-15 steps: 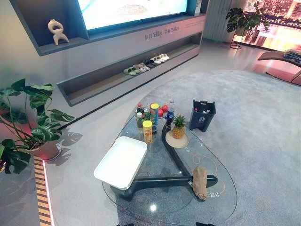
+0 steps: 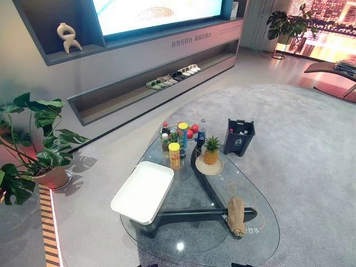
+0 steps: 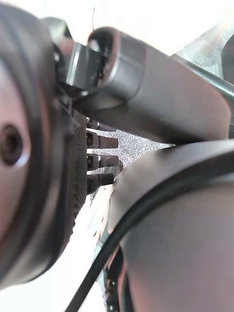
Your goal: Wipe the table with a cloth and put it in the basket.
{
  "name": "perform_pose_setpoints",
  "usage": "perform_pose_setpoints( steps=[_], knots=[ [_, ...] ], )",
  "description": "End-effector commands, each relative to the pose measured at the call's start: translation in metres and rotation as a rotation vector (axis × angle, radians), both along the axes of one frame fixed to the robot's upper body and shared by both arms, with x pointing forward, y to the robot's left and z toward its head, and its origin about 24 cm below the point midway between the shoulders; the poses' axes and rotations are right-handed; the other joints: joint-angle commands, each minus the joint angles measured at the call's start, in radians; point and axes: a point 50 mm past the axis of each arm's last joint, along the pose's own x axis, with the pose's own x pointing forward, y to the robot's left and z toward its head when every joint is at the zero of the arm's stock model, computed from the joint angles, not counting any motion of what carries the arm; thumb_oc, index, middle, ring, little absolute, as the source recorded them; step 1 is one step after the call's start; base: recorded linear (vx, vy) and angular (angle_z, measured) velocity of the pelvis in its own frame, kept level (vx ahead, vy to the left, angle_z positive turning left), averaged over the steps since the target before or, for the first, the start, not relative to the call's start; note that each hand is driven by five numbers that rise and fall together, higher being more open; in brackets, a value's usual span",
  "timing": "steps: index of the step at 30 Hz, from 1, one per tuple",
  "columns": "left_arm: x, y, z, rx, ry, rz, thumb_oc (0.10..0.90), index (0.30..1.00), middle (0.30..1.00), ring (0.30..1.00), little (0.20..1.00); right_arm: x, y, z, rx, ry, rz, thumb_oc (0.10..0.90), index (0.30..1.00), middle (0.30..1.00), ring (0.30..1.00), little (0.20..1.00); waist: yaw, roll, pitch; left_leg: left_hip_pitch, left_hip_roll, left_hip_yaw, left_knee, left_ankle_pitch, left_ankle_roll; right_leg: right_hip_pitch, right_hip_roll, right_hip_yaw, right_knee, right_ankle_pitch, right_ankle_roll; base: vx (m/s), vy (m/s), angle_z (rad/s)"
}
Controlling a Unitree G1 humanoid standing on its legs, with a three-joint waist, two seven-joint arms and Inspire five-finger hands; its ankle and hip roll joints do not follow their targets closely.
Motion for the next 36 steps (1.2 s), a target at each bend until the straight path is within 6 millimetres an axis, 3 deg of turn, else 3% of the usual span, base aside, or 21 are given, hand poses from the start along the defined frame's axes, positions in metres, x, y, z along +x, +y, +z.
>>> perform_pose_setpoints(
  steps=[1,14,22,26,31,35,36],
  knots=[
    [0.019,-0.012,0.000,-0.027,-0.032,-0.020,0.800,0.900,0.900,0.900,0.900,-0.011,0.001,-0.002,-0.007,0.076,0.060,0.800,0.900,0.900,0.900,0.900,0.011,-0.025,0.034,0.044,-0.058,0.027,0.008,-0.116,0.029,-0.037,-0.015,0.008,0.010,0.021,0.044,0.03,0.005,0.00],
    [0.016,-0.007,0.000,-0.002,-0.013,-0.056,0.800,0.900,0.900,0.900,0.900,0.018,-0.010,0.004,-0.133,-0.095,0.080,0.800,0.900,0.900,0.900,0.900,0.016,-0.032,0.052,0.035,-0.056,0.040,0.028,-0.122,0.030,-0.047,-0.020,0.007,0.018,0.024,0.046,0.03,-0.002,0.00],
    [0.028,0.007,0.005,0.039,-0.055,-0.089,0.800,0.900,0.900,0.900,0.900,0.076,-0.026,0.029,-0.263,-0.382,0.114,0.800,0.900,0.900,0.900,0.900,0.019,-0.042,0.093,-0.034,-0.055,0.054,0.088,-0.133,0.037,-0.108,-0.024,0.019,0.048,0.027,0.045,-0.02,-0.017,-0.03],
    [0.047,0.013,0.011,0.073,-0.127,-0.205,0.800,0.900,0.900,0.900,0.900,0.115,-0.035,0.055,-0.319,-0.602,0.045,0.800,0.900,0.900,0.900,0.900,0.010,-0.043,0.133,-0.078,-0.053,0.068,0.107,-0.131,0.044,-0.164,-0.023,0.020,0.086,0.021,0.043,-0.08,-0.033,-0.02],
    [0.058,0.014,0.015,0.080,-0.179,-0.212,0.800,0.900,0.900,0.900,0.900,0.152,-0.048,0.092,-0.394,-0.825,-0.056,0.800,0.900,0.900,0.900,0.900,0.001,-0.041,0.185,-0.139,-0.057,0.075,0.159,-0.137,0.046,-0.221,-0.019,0.020,0.135,0.010,0.040,-0.07,-0.019,-0.04],
    [0.058,0.007,0.015,0.081,-0.191,-0.229,0.800,0.900,0.900,0.900,0.900,0.174,-0.033,0.120,-0.436,-0.932,-0.091,0.800,0.900,0.900,0.900,0.900,-0.015,-0.034,0.216,-0.168,-0.066,0.078,0.185,-0.139,0.050,-0.246,-0.021,0.024,0.155,0.005,0.036,-0.04,0.018,-0.03],
    [0.059,0.004,0.015,0.076,-0.201,-0.209,0.800,0.900,0.900,0.900,0.900,0.184,-0.022,0.140,-0.449,-0.999,-0.099,0.800,0.900,0.900,0.900,0.900,-0.028,-0.032,0.239,-0.188,-0.067,0.085,0.198,-0.141,0.052,-0.265,-0.020,0.031,0.168,0.002,0.033,-0.09,0.045,-0.01]
  ],
)
